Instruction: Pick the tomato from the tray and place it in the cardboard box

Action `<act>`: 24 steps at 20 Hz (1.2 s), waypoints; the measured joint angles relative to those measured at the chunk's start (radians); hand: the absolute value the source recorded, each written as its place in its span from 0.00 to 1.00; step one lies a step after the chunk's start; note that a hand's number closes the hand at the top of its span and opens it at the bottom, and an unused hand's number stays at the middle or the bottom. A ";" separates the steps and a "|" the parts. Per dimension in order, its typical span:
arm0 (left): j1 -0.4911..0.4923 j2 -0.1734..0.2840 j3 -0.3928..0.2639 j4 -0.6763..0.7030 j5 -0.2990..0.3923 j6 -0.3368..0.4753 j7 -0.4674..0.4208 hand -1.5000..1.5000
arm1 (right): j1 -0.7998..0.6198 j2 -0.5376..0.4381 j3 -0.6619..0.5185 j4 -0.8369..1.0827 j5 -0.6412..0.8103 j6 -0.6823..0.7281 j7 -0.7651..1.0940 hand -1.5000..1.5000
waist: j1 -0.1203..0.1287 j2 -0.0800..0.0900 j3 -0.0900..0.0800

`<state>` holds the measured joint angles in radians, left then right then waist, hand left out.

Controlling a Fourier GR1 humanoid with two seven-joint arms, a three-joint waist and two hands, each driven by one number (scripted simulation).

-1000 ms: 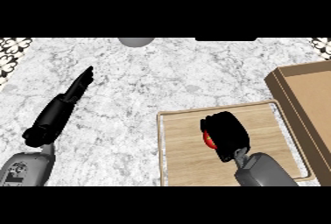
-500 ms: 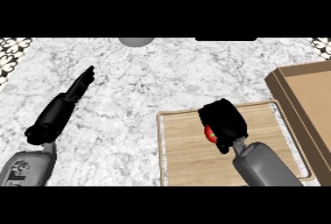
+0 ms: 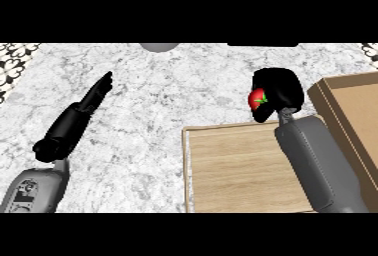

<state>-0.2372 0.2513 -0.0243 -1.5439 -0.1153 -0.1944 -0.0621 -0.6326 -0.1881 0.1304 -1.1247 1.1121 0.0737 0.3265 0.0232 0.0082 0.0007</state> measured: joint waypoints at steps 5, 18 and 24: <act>0.008 0.005 0.015 0.016 -0.008 -0.004 -0.009 0.50 | -0.099 -0.024 -0.030 -0.001 0.041 -0.011 0.040 1.00 | -0.012 -0.006 -0.001; 0.015 0.022 0.049 0.009 0.009 -0.028 -0.005 0.50 | -0.170 -0.150 -0.296 -0.126 0.064 -0.125 0.315 1.00 | -0.026 -0.009 -0.001; 0.021 0.007 0.039 -0.002 -0.009 -0.023 -0.003 0.50 | -0.150 -0.268 -0.420 -0.086 0.010 -0.139 0.288 1.00 | -0.024 -0.008 -0.001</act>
<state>-0.2159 0.2578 0.0149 -1.5461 -0.1243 -0.2173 -0.0650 -0.7823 -0.4564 -0.2901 -1.2110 1.1217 -0.0655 0.6149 -0.0003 0.0000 0.0001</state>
